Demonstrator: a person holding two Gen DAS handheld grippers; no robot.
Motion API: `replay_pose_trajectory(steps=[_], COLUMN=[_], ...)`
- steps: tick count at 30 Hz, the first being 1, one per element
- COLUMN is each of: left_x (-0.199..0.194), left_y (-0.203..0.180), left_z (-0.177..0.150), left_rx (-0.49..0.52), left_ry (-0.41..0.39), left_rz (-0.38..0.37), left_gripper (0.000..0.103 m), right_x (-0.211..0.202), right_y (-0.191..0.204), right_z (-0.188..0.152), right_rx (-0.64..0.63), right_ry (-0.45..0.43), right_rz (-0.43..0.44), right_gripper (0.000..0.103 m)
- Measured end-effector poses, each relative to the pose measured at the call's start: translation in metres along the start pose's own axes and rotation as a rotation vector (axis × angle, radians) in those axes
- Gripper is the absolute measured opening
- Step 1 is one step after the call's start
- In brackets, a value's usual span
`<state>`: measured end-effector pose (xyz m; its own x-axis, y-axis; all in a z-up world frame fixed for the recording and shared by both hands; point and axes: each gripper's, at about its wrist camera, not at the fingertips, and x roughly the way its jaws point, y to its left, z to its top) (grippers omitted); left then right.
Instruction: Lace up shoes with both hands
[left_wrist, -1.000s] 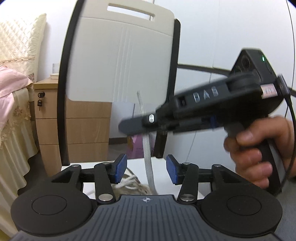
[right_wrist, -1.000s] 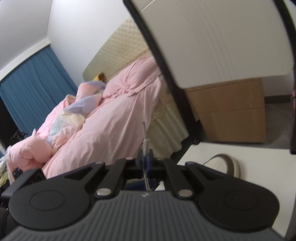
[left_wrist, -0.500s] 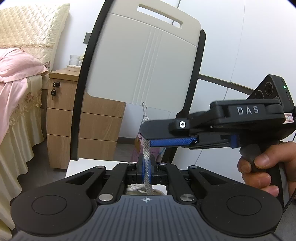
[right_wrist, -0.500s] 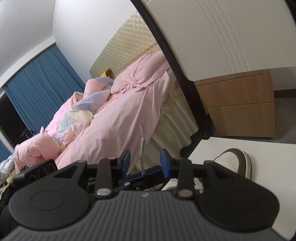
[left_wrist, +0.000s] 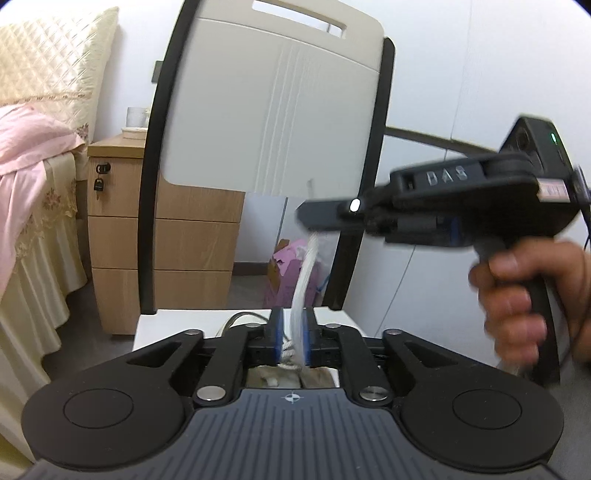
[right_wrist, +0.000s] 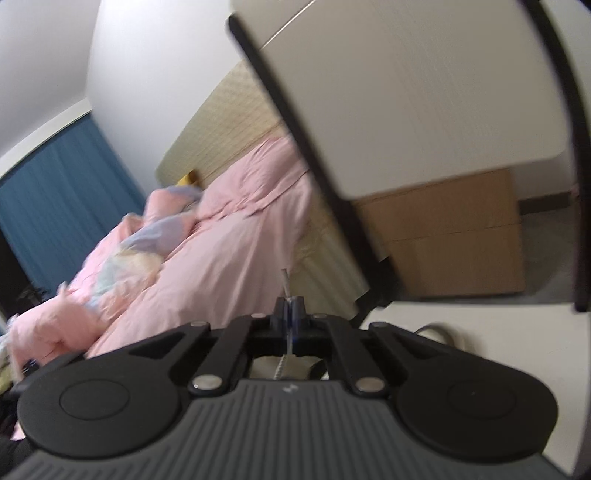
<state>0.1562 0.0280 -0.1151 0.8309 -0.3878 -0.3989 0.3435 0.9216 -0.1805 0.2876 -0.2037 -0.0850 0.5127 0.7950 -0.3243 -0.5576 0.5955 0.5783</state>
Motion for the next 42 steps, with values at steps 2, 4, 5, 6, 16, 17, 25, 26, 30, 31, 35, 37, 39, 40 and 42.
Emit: replay_pose_trajectory(steps=[2, 4, 5, 6, 16, 17, 25, 26, 30, 31, 35, 37, 39, 40, 42], left_x=[-0.001, -0.002, -0.002, -0.001, 0.017, 0.02, 0.029, 0.03, 0.035, 0.036, 0.037, 0.038, 0.038, 0.038, 0.037], left_y=[0.003, 0.006, 0.007, 0.009, 0.023, 0.026, 0.073, 0.081, 0.106, 0.109, 0.112, 0.112, 0.112, 0.111, 0.107], left_z=[-0.002, -0.004, -0.005, -0.006, -0.021, -0.022, -0.022, -0.024, -0.032, -0.033, -0.033, -0.031, -0.031, -0.031, -0.028], left_rx=[0.022, 0.047, 0.06, 0.073, 0.137, 0.127, -0.256, -0.323, -0.536, -0.561, -0.579, -0.579, -0.57, -0.559, -0.516], left_ry=[0.013, 0.023, 0.028, 0.039, 0.184, 0.196, 0.218, 0.223, 0.239, 0.241, 0.244, 0.246, 0.245, 0.244, 0.243], left_rz=[0.016, 0.031, 0.037, 0.043, 0.041, 0.036, -0.116, -0.136, -0.196, -0.203, -0.21, -0.21, -0.207, -0.204, -0.193], left_gripper=[0.037, 0.038, 0.038, 0.038, 0.033, 0.029, 0.014, 0.014, 0.014, 0.014, 0.014, 0.014, 0.014, 0.014, 0.014], right_x=[-0.006, -0.012, -0.014, -0.015, 0.043, 0.05, 0.083, 0.086, 0.091, 0.093, 0.101, 0.103, 0.103, 0.103, 0.104], right_y=[-0.004, -0.008, -0.007, -0.006, 0.013, 0.015, 0.015, 0.015, 0.016, 0.017, 0.017, 0.017, 0.017, 0.016, 0.015], right_z=[0.007, 0.014, 0.016, 0.018, -0.013, -0.018, -0.027, -0.027, -0.037, -0.037, -0.04, -0.041, -0.041, -0.04, -0.039], right_rx=[-0.037, -0.086, -0.136, -0.188, -0.423, -0.444, -0.515, -0.514, -0.518, -0.518, -0.511, -0.508, -0.496, -0.489, -0.476], right_ry=[-0.039, -0.074, -0.079, -0.083, 0.282, 0.325, 0.531, 0.548, 0.596, 0.604, 0.643, 0.655, 0.659, 0.66, 0.661], right_rz=[-0.078, -0.163, -0.207, -0.252, -0.126, -0.11, -0.101, -0.098, -0.08, -0.076, -0.059, -0.053, -0.052, -0.052, -0.05], right_gripper=[0.003, 0.003, 0.003, 0.003, 0.003, 0.003, 0.003, 0.003, 0.003, 0.003, 0.003, 0.003, 0.003, 0.003, 0.003])
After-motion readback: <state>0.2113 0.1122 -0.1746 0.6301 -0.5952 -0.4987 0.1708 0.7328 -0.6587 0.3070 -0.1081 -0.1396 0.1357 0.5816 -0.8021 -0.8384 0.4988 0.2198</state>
